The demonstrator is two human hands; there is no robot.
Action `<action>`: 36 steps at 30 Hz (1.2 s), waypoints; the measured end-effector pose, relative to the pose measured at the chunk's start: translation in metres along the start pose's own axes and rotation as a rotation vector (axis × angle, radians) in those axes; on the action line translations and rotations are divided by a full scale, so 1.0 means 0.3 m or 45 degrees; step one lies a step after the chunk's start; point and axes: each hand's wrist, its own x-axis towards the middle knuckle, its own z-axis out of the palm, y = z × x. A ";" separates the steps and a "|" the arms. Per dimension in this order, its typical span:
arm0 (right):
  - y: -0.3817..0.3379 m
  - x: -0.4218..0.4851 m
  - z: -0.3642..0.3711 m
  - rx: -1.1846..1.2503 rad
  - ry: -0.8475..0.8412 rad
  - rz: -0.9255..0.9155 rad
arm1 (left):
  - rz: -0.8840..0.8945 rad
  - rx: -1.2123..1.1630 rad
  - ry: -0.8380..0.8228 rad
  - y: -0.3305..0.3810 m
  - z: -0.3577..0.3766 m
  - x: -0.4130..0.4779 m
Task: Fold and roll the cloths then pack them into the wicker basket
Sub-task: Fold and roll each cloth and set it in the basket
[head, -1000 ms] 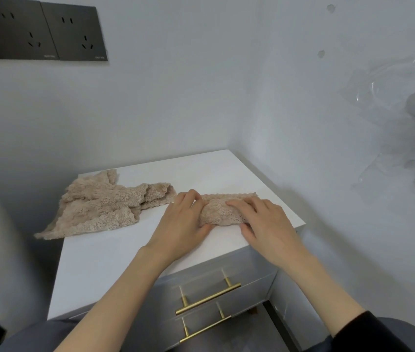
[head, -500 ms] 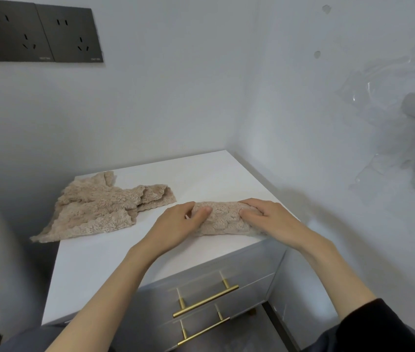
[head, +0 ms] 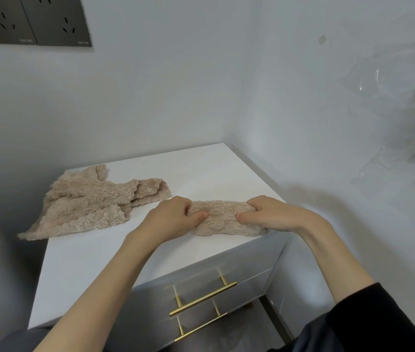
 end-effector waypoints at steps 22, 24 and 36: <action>-0.027 -0.265 -0.056 0.084 0.300 -0.065 | 0.131 -1.113 -0.145 0.195 -0.041 -0.141; -0.014 -0.336 -0.062 0.132 0.318 -0.054 | 0.144 -1.198 -0.166 0.246 -0.041 -0.156; 0.157 -0.759 0.031 0.437 0.253 -0.038 | 0.263 -1.163 -0.573 0.543 0.124 -0.308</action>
